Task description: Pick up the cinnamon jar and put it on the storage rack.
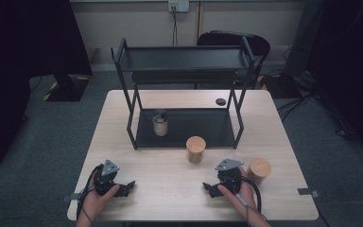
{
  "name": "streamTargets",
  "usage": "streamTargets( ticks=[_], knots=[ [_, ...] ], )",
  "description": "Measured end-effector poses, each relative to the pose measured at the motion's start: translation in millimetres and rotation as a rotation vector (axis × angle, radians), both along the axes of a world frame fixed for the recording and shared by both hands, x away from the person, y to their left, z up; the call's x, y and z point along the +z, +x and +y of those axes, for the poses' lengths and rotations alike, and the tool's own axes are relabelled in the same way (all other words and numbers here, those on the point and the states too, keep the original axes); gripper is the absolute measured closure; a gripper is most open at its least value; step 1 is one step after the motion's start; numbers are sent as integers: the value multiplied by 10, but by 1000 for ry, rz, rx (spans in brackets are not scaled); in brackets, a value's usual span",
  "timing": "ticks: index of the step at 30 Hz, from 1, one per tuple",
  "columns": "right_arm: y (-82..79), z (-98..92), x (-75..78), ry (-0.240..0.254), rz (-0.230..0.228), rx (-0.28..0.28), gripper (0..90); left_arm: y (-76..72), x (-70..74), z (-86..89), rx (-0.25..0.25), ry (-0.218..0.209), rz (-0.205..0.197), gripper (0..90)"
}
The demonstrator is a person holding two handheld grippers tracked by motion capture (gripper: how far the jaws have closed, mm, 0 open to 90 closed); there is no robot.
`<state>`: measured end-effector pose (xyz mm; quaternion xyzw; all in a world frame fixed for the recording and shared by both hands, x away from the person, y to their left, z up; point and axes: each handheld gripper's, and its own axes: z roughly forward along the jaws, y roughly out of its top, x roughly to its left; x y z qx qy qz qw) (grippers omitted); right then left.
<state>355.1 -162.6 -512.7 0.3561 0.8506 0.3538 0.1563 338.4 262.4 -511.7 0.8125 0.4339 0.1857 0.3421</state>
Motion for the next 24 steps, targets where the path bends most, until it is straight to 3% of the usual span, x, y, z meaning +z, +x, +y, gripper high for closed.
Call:
streamTargets(
  ticks=[11,24],
  knots=[
    [26,-2,5,-3,4,25,0,-5,0,0,0,0,-1,0],
    [92,97,56,-47,27,31,10,-7,0,1,-1,1,-1,1]
  ],
)
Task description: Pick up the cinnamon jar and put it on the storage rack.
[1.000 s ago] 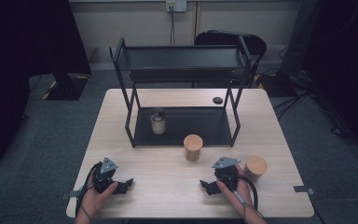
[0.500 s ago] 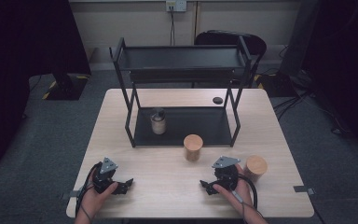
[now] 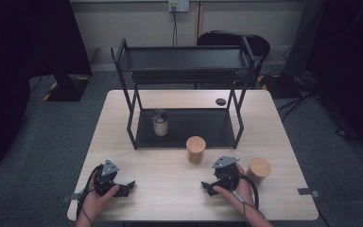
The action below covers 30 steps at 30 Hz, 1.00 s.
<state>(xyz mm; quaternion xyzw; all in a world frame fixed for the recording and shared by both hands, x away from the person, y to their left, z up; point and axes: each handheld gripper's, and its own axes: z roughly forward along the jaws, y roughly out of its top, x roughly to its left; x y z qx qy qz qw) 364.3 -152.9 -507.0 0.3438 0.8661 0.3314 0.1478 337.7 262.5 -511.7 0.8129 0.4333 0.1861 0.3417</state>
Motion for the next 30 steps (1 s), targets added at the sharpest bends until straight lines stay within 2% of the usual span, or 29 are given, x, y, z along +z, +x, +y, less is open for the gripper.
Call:
streamTargets(
  ticks=[3,8,11,22,28,30],
  knots=[
    [20,30,13,-11,-15,-5,17,-6,0,1,-2,0,0,1],
    [80,73,33,0,-27,-12,18,-10,0,1,-2,-1,0,1],
    [116,89,60,-3,-59,-7,21,-10,-1,1,-2,-2,0,1],
    [275,120,119,73,-54,-31,29,-11,-1,1,-2,-1,0,1],
    [314,164,128,94,-57,-33,36,-10,0,1,-3,-1,0,1],
    [327,186,125,87,-59,-31,36,-11,-1,1,-3,-1,0,1]
  ],
)
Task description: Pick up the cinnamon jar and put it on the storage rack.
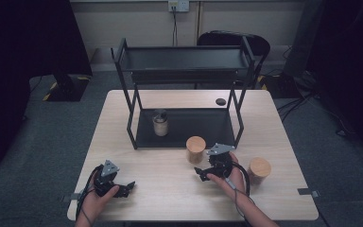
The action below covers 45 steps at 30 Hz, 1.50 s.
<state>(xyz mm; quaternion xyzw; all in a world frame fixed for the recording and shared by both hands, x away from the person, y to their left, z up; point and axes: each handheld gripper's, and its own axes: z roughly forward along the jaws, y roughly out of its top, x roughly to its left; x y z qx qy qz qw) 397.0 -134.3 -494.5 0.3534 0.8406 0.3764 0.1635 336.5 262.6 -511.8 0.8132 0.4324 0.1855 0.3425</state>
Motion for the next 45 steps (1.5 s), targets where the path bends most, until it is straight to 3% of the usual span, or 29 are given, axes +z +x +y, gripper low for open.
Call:
streamTargets(
  ticks=[7,15,37,45],
  knots=[
    [42,126,19,-9,-11,17,36,-5,-1,-1,0,-2,0,1],
    [129,260,-10,0,-11,-2,47,-24,-1,5,-8,-1,0,1],
    [258,260,-25,21,-53,-25,243,-28,0,8,-10,0,0,1],
    [275,242,-31,40,-44,-15,250,-47,-2,12,-9,-3,0,1]
  ],
)
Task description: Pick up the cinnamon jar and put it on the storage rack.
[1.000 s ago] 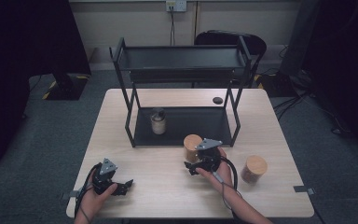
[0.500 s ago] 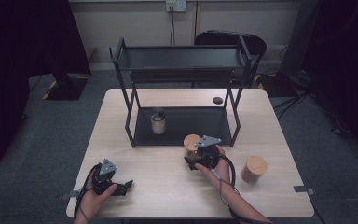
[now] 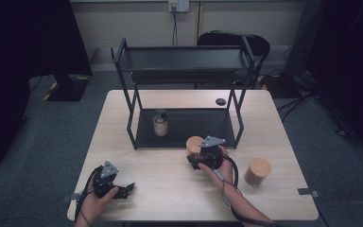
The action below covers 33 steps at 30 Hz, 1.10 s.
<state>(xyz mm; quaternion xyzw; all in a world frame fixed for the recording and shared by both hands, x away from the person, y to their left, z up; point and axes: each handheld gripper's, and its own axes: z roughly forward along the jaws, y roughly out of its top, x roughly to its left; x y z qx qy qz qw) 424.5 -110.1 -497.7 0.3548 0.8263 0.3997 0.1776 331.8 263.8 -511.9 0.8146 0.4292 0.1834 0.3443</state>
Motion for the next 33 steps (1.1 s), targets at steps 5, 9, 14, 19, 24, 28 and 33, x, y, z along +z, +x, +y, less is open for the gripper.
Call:
streamTargets(
  ticks=[5,9,14,19,24,28,33],
  knots=[
    [7,1,9,-5,4,7,251,-3,1,3,-2,1,1,1],
    [0,9,14,-11,-4,14,251,-3,1,4,-2,1,1,1],
    [-19,43,29,-23,-2,34,251,-3,1,6,-4,1,1,1],
    [-17,85,60,-29,-7,54,251,-5,1,7,-5,1,0,1],
    [-3,103,96,-33,-8,65,251,-18,1,12,-6,2,0,1],
    [3,110,117,-39,-8,71,251,-23,1,14,-6,2,0,1],
    [20,113,152,-36,-8,72,251,-24,1,15,-5,2,0,1]
  ],
)
